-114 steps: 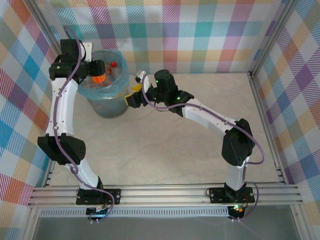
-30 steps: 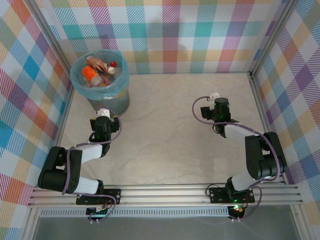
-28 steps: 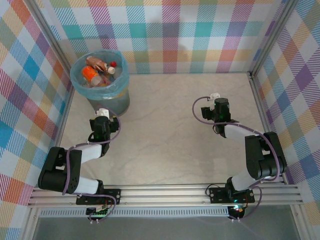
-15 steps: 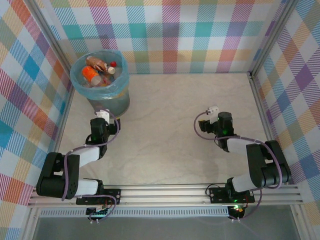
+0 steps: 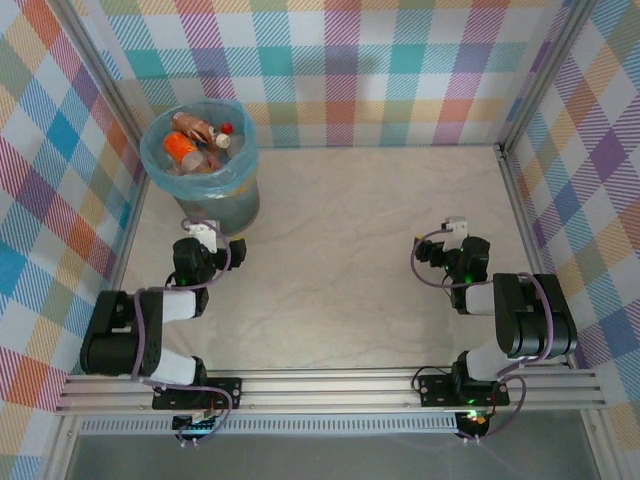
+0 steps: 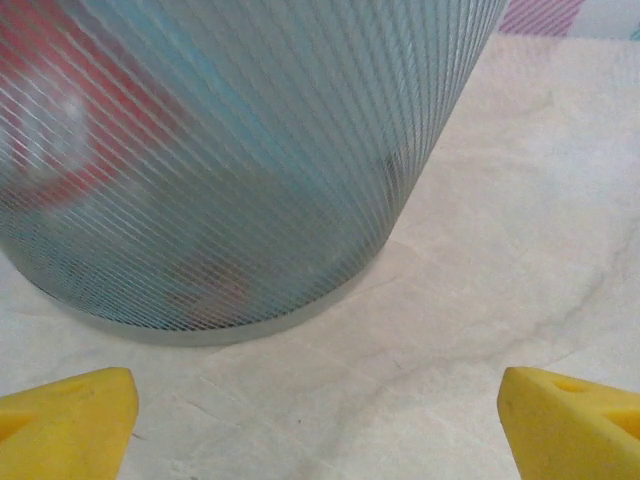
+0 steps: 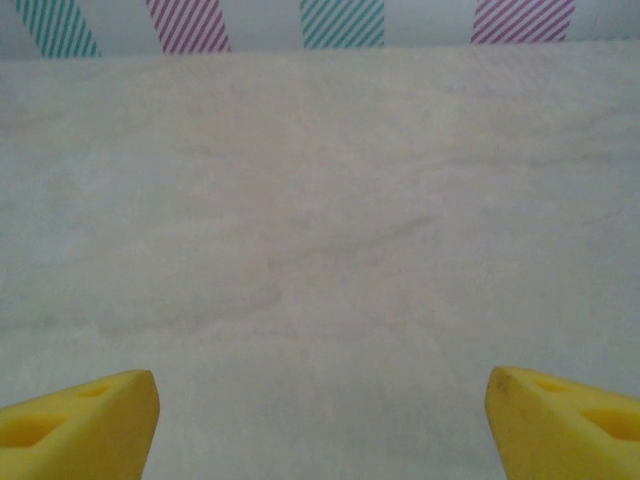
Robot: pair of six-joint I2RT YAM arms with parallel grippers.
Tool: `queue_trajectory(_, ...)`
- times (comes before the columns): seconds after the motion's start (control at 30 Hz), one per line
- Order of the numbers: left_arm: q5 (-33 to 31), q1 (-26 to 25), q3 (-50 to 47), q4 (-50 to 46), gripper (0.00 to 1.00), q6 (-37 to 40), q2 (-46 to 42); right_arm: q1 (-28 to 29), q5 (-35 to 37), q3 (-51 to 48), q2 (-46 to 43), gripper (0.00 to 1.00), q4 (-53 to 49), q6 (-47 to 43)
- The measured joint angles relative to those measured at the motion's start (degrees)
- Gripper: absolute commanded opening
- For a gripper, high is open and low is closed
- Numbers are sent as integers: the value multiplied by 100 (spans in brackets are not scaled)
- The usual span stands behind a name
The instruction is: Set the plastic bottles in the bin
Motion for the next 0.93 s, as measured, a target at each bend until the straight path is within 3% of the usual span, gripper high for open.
queue_trajectory(0.03,-2,-17,11,66,100,-11,175,0,24,59,0,92,0,35)
queue_trajectory(0.1,-146,-76,122,-92,100,-63,452,2,153,146,0,100,-85,129)
queue_trajectory(0.37,-791,-221,387,-170,100,-212,516,2,522,216,0,100,-387,286)
queue_trajectory(0.93,-1045,-282,389,-184,100,-210,516,2,581,216,0,100,-498,323)
